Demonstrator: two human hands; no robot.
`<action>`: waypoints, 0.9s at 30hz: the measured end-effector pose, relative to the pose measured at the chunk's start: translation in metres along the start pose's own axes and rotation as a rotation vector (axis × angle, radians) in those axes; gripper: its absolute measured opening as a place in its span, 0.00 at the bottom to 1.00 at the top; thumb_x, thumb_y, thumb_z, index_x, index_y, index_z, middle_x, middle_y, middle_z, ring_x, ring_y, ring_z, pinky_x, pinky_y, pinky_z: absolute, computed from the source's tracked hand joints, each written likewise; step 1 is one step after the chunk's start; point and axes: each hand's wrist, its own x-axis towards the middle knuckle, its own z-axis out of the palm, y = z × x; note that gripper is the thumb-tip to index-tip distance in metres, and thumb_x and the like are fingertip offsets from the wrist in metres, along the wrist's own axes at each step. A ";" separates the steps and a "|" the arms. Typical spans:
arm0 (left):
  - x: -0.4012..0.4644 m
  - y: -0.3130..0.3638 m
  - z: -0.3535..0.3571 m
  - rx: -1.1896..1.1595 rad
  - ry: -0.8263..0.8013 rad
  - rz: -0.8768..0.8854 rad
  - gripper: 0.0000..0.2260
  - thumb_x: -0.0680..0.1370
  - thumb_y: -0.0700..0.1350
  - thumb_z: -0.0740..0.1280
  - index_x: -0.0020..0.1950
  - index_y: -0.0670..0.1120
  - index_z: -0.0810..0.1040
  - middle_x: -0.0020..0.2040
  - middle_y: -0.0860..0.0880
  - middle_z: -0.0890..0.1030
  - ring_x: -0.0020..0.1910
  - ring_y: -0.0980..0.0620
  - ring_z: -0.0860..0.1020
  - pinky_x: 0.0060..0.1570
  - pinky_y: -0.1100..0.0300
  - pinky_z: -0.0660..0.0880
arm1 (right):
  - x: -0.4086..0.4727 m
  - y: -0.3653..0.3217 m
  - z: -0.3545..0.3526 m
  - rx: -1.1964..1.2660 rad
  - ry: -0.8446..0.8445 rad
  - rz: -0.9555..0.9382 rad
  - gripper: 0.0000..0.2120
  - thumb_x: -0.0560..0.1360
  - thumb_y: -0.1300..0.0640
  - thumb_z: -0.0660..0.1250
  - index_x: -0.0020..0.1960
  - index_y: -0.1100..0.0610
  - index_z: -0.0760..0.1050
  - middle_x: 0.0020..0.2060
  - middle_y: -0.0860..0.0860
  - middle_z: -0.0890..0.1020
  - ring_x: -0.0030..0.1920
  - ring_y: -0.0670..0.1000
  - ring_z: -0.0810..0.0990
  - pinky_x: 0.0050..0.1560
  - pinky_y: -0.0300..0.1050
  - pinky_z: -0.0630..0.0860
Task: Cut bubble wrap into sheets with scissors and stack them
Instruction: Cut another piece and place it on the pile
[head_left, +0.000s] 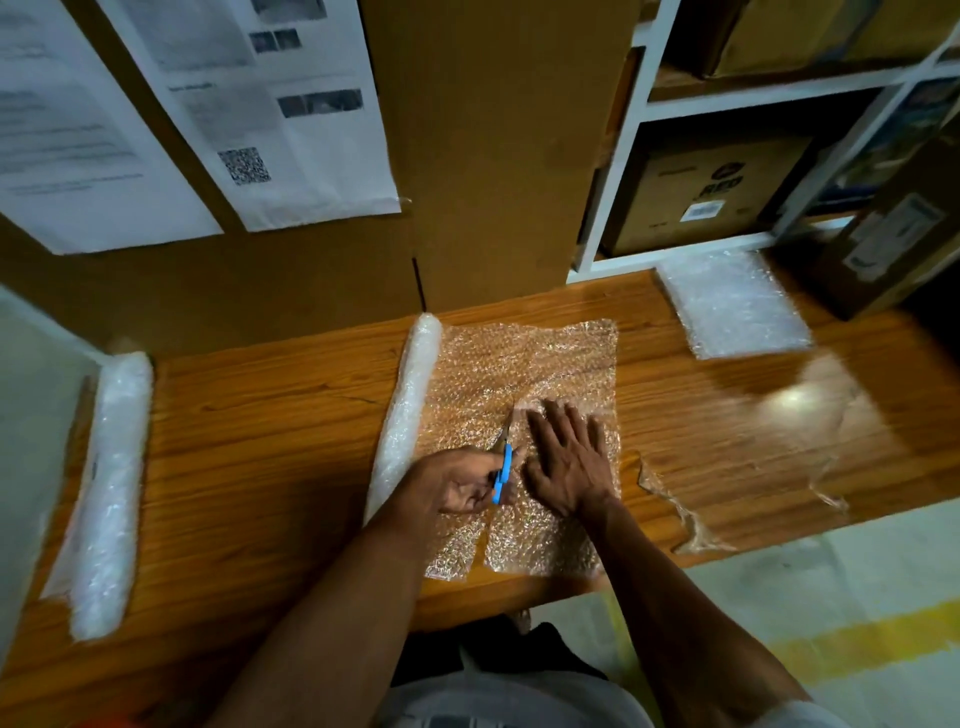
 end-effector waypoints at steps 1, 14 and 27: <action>0.002 0.002 0.000 -0.006 0.002 -0.001 0.19 0.81 0.60 0.67 0.50 0.43 0.80 0.42 0.47 0.84 0.29 0.60 0.77 0.28 0.70 0.72 | -0.003 0.001 0.001 0.016 0.008 -0.010 0.39 0.78 0.33 0.49 0.86 0.47 0.48 0.85 0.52 0.49 0.84 0.59 0.46 0.81 0.67 0.45; 0.007 0.014 0.003 -0.044 0.040 0.019 0.22 0.79 0.62 0.68 0.53 0.41 0.80 0.44 0.45 0.84 0.31 0.58 0.80 0.27 0.69 0.74 | 0.003 0.001 -0.018 -0.016 0.310 -0.032 0.18 0.83 0.41 0.52 0.59 0.52 0.72 0.62 0.52 0.75 0.63 0.56 0.74 0.65 0.57 0.66; 0.015 0.023 -0.007 -0.041 0.031 0.022 0.33 0.69 0.63 0.75 0.62 0.38 0.80 0.46 0.43 0.85 0.31 0.57 0.77 0.27 0.69 0.76 | 0.018 0.000 0.008 -0.004 -0.058 0.246 0.41 0.77 0.24 0.32 0.81 0.44 0.24 0.79 0.58 0.24 0.79 0.69 0.29 0.73 0.80 0.32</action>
